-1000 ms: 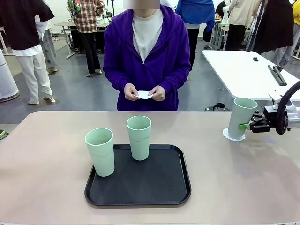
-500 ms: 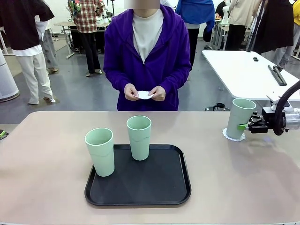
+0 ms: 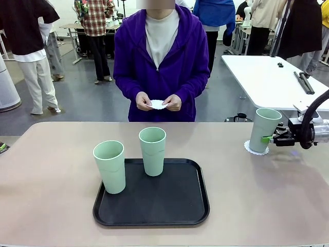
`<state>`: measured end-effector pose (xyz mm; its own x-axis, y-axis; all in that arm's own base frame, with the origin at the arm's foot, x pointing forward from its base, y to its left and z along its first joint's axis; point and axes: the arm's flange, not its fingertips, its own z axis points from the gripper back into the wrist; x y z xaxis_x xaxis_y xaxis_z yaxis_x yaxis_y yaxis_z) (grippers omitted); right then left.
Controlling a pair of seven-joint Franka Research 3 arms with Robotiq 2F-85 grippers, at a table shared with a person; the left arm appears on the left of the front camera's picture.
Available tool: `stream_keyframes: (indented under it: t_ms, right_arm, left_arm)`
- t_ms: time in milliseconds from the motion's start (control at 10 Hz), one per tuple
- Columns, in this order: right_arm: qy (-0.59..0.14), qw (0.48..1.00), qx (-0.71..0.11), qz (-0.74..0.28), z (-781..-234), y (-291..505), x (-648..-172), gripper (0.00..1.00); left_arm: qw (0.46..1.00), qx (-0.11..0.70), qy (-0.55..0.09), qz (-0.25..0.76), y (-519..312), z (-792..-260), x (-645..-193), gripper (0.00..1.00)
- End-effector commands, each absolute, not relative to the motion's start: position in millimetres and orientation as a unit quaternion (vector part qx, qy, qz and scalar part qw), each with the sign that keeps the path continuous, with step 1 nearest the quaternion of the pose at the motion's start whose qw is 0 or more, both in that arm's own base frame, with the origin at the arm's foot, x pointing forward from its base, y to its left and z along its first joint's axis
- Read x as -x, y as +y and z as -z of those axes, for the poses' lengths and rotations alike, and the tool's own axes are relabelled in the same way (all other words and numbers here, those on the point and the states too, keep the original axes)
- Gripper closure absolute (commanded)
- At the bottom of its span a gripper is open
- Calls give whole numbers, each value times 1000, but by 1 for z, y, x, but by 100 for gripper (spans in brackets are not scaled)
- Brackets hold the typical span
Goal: Place coasters on the table and set cups on them.
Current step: Pick up one Reusable plastic cup and place it on a coaster set by the human.
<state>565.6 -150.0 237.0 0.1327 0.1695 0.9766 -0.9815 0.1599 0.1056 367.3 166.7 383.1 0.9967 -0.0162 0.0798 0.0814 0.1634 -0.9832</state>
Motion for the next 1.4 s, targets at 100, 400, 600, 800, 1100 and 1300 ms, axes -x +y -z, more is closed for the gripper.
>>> stream_keyframes:
  t_ms: [100,400,600,800,1100,1300]
  right_arm:
    - [-461,615,-452,-453,-238,-150,-576,16]
    - [-456,622,-450,-450,-231,-149,-578,16]
    - [-455,619,-452,-452,-231,-148,-578,16]
    - [-451,622,-452,-453,-229,-148,-579,0]
    - [-441,632,-434,-466,-228,-149,-579,0]
    - [-426,644,-424,-474,-228,-150,-578,0]
  left_arm:
    - [758,650,-30,40,169,-385,-367,0]
    - [758,650,-30,40,169,-385,-367,0]
    - [758,650,-30,40,169,-385,-367,0]
    - [758,650,-30,40,169,-385,-367,0]
    - [758,650,-30,40,169,-385,-367,0]
    - [758,650,-30,40,169,-385,-367,0]
